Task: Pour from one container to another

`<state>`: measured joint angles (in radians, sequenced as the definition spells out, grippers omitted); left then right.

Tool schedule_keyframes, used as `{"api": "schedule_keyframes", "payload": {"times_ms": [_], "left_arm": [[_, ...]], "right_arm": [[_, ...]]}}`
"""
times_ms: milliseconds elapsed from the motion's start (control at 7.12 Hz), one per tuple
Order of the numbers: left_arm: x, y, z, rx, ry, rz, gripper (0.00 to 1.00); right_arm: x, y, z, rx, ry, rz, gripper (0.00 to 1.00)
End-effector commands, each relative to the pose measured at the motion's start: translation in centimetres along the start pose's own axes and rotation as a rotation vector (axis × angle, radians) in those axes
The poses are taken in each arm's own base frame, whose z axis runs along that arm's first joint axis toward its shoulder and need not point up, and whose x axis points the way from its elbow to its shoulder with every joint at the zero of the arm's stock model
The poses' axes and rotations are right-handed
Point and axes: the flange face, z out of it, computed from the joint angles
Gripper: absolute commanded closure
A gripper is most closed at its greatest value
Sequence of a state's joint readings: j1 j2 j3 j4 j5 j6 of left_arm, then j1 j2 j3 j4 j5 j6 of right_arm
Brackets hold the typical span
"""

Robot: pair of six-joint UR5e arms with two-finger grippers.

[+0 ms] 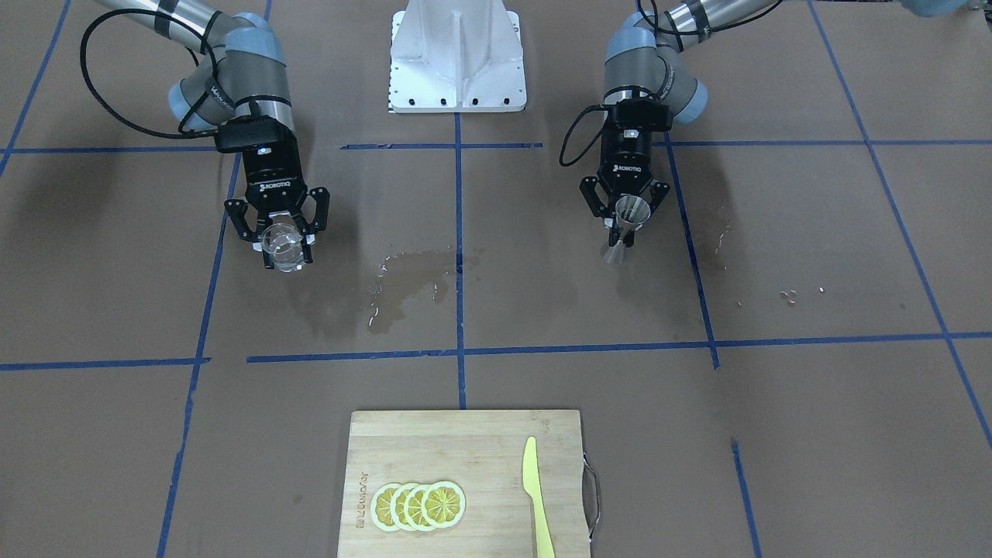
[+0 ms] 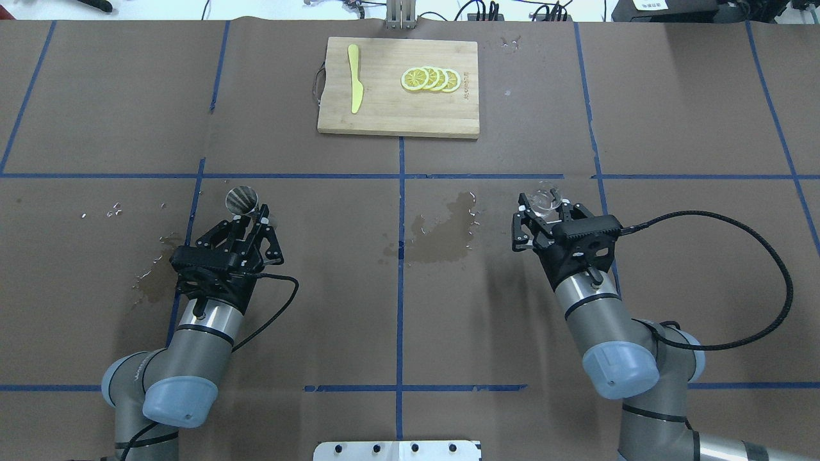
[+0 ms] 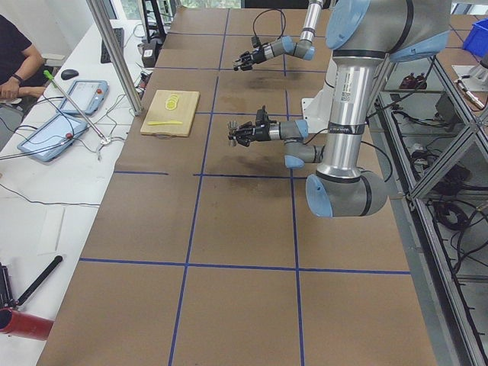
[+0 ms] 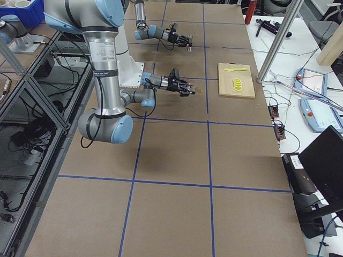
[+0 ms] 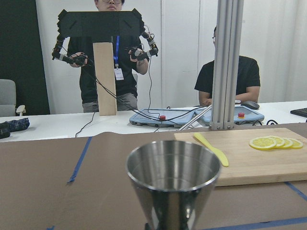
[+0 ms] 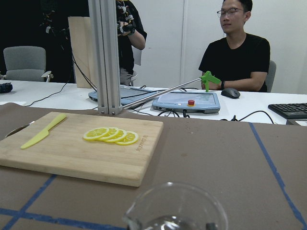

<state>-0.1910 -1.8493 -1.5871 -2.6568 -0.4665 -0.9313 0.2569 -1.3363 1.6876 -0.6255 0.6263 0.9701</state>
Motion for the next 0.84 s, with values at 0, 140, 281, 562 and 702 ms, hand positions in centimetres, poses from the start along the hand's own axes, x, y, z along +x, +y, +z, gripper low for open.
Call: {"api": "schedule_keyframes", "payload": {"times_ms": [0,140,281,562,702], "left_arm": [[3.6,-0.2,0.7,-0.011,0.022,0.031,1.0],[5.7,0.1,1.4,-0.035,0.043,0.073,1.0],[7.1,-0.6,1.5,-0.034,0.056,0.061,1.0],[9.2,-1.8,2.0,-0.07,0.112,0.07,1.0],[9.8,-1.1,2.3,-0.074,0.106,0.084,1.0]], "right_arm": [[-7.6,-3.3,0.1,-0.01,-0.012,-0.03,1.0],[-10.3,-4.4,-0.5,-0.016,-0.031,-0.02,1.0],[-12.8,-5.8,-0.5,-0.028,-0.02,-0.043,1.0],[-15.8,-7.7,-0.8,-0.048,-0.012,-0.072,1.0],[-17.7,-9.0,-0.8,-0.056,-0.001,-0.091,1.0]]}}
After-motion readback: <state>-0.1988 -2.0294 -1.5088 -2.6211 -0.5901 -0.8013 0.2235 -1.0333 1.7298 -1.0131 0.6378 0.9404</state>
